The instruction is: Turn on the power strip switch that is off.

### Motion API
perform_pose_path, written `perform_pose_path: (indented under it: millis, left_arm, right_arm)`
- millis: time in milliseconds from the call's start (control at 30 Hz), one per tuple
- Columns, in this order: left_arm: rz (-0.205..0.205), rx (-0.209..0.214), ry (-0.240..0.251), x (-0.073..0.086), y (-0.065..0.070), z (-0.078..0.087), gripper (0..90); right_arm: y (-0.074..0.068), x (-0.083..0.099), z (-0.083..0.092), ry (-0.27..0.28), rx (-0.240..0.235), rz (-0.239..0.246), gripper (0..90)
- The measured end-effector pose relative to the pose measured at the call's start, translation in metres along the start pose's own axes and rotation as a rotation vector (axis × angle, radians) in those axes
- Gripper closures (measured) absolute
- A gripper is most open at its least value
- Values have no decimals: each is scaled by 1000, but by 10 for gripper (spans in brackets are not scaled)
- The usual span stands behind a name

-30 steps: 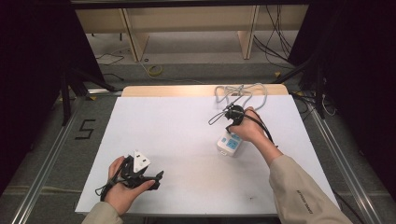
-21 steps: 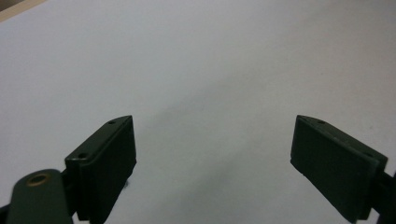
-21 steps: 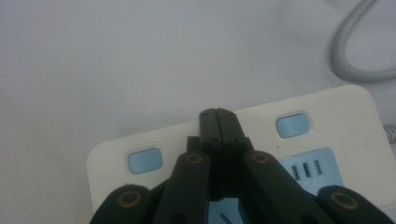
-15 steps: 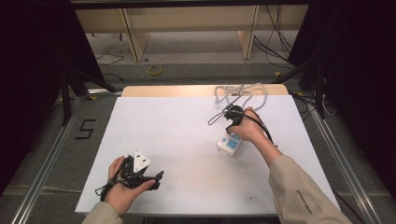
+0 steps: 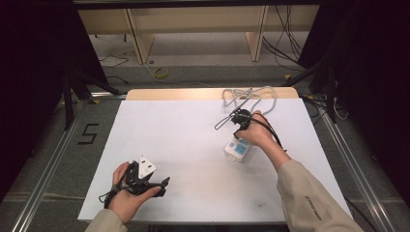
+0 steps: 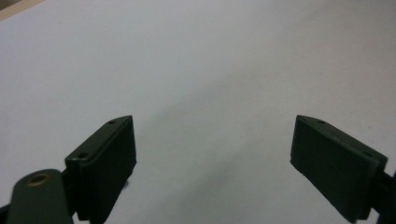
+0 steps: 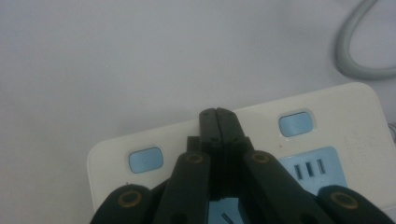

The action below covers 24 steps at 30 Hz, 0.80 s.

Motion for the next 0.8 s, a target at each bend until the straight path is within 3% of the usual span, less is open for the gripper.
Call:
perform_pose_path:
  millis: [800]
  left_arm:
    - [2,-5,3,1,0,1,140]
  right_arm:
    - [-1,0,-1,18,-8,-19,900]
Point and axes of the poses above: each handheld gripper's, and its own axes: z roughly backward along the jaws, x roughly out of its underside, y roughly to its right, the point moved 3 cm from there along -z, roughly forward along the jaws, and after that the axes turned 1 degree about -y, right-handed, at the moved point
